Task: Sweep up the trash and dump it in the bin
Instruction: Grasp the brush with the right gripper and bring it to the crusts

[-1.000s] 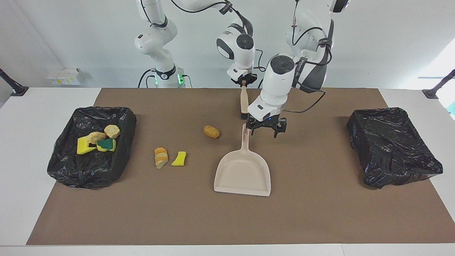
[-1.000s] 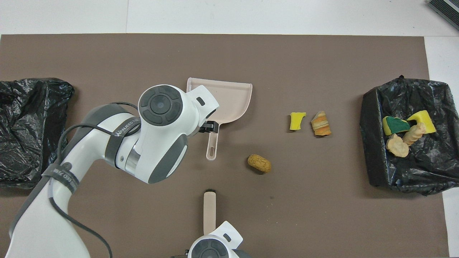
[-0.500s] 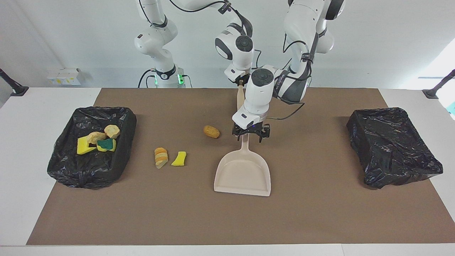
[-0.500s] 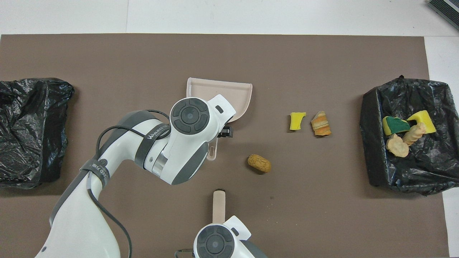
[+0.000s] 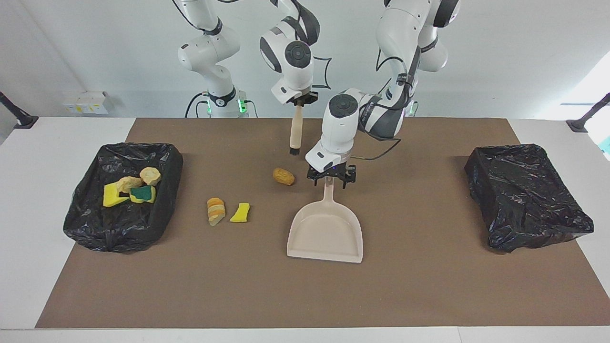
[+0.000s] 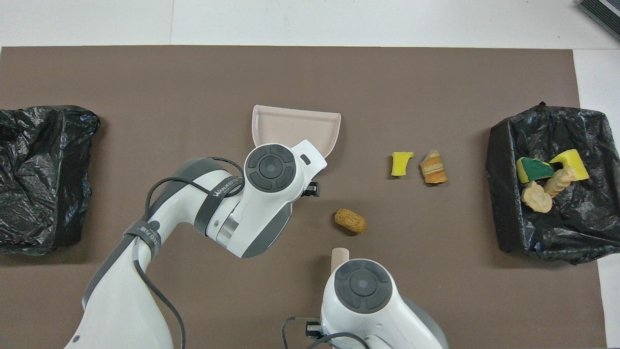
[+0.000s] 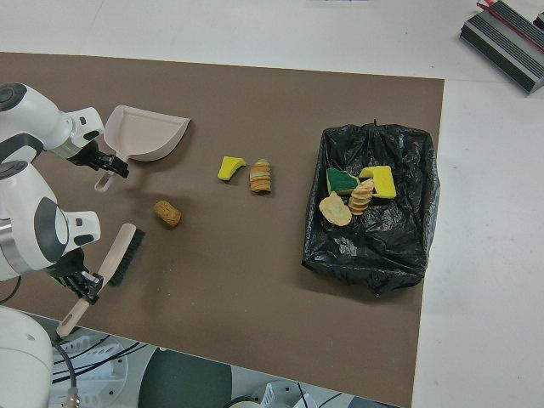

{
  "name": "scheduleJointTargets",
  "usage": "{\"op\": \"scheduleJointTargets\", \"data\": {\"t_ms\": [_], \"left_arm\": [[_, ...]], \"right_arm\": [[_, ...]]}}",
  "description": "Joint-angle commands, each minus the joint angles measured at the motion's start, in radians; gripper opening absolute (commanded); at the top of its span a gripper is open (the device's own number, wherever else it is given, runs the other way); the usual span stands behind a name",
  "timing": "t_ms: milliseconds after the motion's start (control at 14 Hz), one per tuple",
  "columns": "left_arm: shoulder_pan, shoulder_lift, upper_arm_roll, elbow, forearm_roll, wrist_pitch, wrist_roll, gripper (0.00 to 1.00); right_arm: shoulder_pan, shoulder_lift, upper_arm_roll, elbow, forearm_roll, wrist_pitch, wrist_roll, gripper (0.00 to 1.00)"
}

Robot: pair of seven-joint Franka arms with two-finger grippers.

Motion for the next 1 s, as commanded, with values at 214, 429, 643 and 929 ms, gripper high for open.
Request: {"op": "scheduleJointTargets", "data": {"t_ms": [214,429,643,929], "left_arm": [[-0.019,-0.028,0.017,-0.028,-0.008,-0.02,-0.008,0.0],[-0.016,-0.026,0.019,-0.02,-0.007,-0.026,0.001,0.0],[-0.001,-0.029,0.025,-0.005,0.002,-0.061,0.044,0.0],[0.054,-0.083,0.034,-0.002,0.01,-0.124,0.301,0.0]], "right_arm": [[-0.142,-0.05,0.005,0.001,-0.171,-0.074,-0.127,0.0],[-0.211,-0.021,0.006,0.026,-0.295,-0.071,-0.219,0.0],[-0.291,0.009,0.006,0.033,-0.409,-0.023,-0.387,0.0],[-0.444,0.045,0.006,0.035,-0.53,0.078,-0.635,0.0]]}}
